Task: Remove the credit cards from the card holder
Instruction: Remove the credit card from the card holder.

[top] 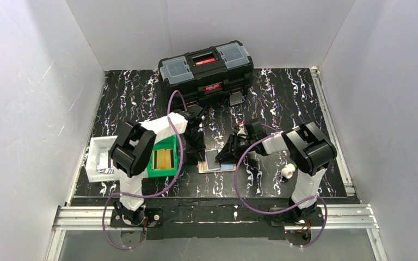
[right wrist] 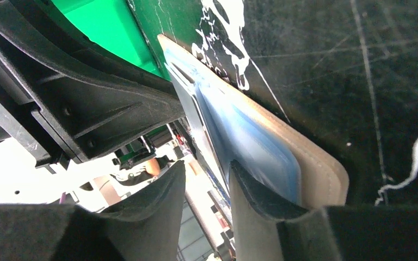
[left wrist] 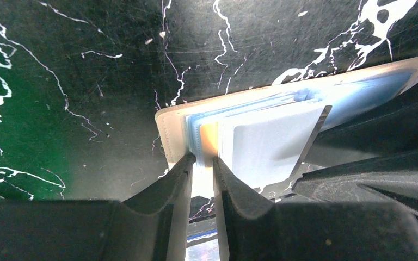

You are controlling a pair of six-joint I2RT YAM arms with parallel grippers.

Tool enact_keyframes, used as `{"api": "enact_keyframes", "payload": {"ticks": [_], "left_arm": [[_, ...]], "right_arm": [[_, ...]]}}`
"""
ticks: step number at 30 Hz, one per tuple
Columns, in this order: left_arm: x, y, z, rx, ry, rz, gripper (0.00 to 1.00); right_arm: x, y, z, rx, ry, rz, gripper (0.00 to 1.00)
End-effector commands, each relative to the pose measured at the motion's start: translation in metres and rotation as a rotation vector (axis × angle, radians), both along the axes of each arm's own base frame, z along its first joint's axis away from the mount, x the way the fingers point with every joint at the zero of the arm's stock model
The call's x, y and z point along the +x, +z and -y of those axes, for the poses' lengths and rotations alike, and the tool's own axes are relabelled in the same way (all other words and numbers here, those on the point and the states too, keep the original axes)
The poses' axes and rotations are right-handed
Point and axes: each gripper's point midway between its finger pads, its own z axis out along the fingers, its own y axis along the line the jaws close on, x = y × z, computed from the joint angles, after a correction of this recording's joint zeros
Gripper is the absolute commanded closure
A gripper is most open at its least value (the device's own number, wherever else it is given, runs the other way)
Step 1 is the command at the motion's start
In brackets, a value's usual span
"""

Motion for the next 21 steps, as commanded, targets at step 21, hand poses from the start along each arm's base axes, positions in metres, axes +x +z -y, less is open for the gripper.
{"api": "enact_keyframes", "payload": {"ticks": [21], "left_arm": [[-0.013,-0.038,-0.024,0.165,-0.014,-0.051,0.82]], "right_arm": [[0.005,-0.002,0.006,0.103,-0.072,-0.008,0.89]]}}
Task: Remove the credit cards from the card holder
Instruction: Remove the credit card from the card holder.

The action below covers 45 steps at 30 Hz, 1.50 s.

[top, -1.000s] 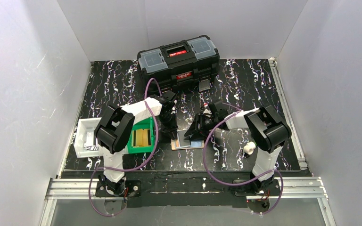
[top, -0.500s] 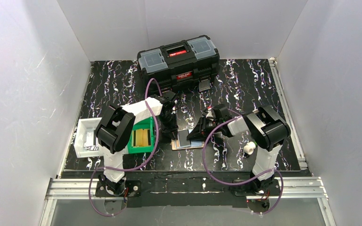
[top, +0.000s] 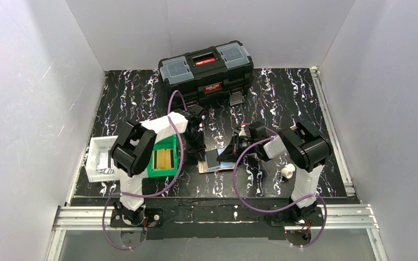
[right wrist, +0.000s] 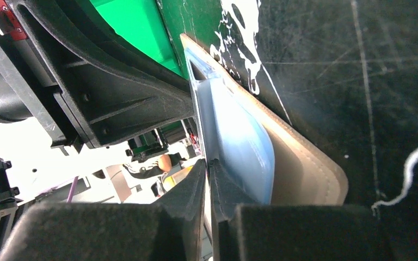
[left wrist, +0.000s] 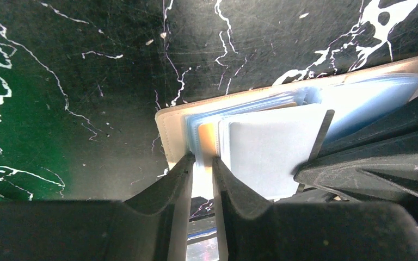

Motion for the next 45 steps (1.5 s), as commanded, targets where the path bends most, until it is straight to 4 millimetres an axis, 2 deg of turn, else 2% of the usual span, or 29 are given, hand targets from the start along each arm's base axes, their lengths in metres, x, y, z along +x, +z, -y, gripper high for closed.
{"api": "enact_keyframes", "payload": {"ticks": [1,11,20,26,32,37,40,45], "left_arm": [[-0.013,-0.039,-0.026,0.166,-0.018,-0.040,0.82],[-0.014,-0.042,-0.028,0.182,-0.012,-0.052,0.85],[-0.014,-0.042,-0.027,0.182,-0.014,-0.052,0.86],[-0.014,-0.042,-0.026,0.177,-0.016,-0.053,0.86],[-0.014,-0.042,-0.026,0.173,-0.018,-0.055,0.86],[-0.013,-0.042,-0.025,0.170,-0.021,-0.054,0.86],[-0.014,-0.043,-0.025,0.171,-0.022,-0.057,0.86],[-0.015,-0.045,-0.028,0.186,-0.018,-0.060,0.88]], "right_arm": [[0.001,-0.006,0.007,-0.041,-0.038,-0.044,0.89],[0.000,-0.023,0.025,-0.206,-0.048,-0.006,0.90],[-0.002,-0.027,0.031,-0.222,-0.060,-0.004,0.89],[0.000,-0.022,0.026,-0.174,-0.051,-0.005,0.72],[0.001,-0.020,0.021,-0.123,-0.057,-0.022,0.71],[0.001,-0.021,0.018,-0.101,-0.060,-0.041,0.75],[0.003,-0.020,0.018,-0.099,-0.063,-0.041,0.84],[0.001,-0.025,0.030,-0.153,-0.098,-0.021,0.92]]}}
